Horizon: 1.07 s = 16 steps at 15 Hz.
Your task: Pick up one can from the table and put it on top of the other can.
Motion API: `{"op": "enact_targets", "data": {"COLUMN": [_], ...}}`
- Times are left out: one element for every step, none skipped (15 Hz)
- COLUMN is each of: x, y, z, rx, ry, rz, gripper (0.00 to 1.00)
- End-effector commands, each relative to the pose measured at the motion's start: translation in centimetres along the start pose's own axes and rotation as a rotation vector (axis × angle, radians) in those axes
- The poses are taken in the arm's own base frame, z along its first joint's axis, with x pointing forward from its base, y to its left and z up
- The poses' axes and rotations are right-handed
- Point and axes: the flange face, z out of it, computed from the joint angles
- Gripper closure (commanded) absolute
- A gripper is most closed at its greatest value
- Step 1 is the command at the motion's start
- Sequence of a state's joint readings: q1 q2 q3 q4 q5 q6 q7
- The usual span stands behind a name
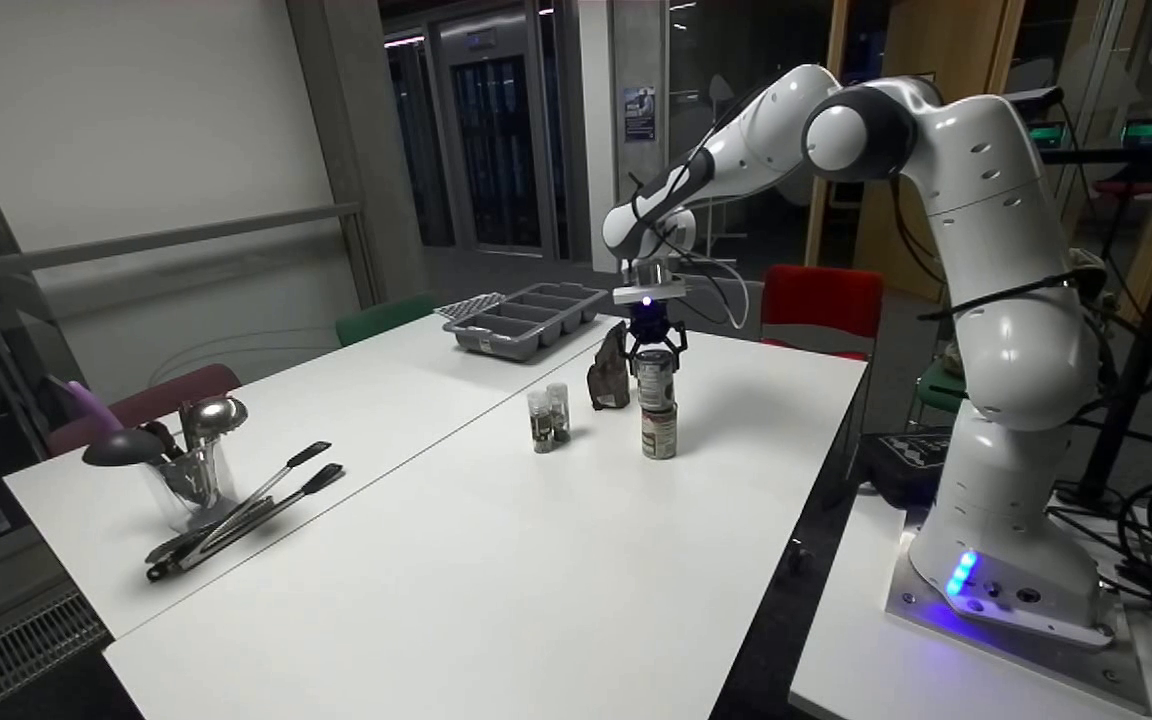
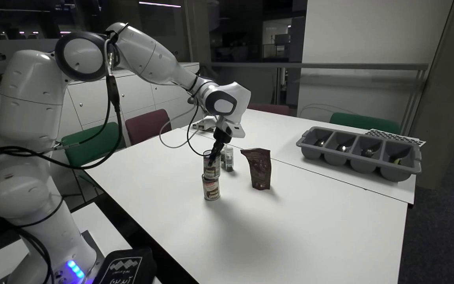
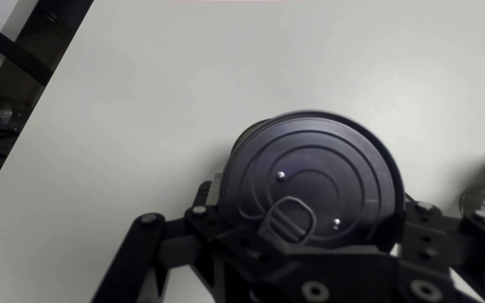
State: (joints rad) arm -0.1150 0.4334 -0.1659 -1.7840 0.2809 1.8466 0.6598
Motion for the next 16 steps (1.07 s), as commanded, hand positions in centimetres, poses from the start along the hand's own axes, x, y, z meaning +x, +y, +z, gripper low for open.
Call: {"op": "enact_targets", "data": {"x": [-2.1, -2.3, -2.5, -2.6, -2.7, -2.9, -3.1, -3.2, -3.4, -3.6, -3.7, -3.8, -4.0, -4.1, -4.4, -4.6], "y": [1.8, 1.9, 2.1, 2.2, 2.3, 2.3, 2.4, 2.5, 2.6, 2.8, 2.9, 3.0, 3.2, 3.3, 3.6, 3.8], "z": [-0.3, -0.3, -0.3, -0.3, -0.2, -0.2, -0.1, -0.1, -0.1, -0.1, -0.2, -0.2, -0.2, -0.2, -0.2, -0.3], "rx": [0.013, 0.015, 0.014, 0.014, 0.013, 0.015, 0.017, 0.019, 0.021, 0.024, 0.027, 0.028, 0.030, 0.030, 0.032, 0.034], "ry": [0.022, 0.023, 0.024, 0.024, 0.024, 0.026, 0.029, 0.030, 0.032, 0.035, 0.037, 0.038, 0.039, 0.039, 0.040, 0.040], "rz": [0.029, 0.032, 0.035, 0.038, 0.040, 0.042, 0.045, 0.049, 0.051, 0.053, 0.055, 0.057, 0.059, 0.062, 0.064, 0.066], "gripper": [0.43, 0.43, 0.43, 0.43, 0.43, 0.43, 0.43, 0.43, 0.43, 0.43, 0.43, 0.43, 0.43, 0.43, 0.43, 0.43]}}
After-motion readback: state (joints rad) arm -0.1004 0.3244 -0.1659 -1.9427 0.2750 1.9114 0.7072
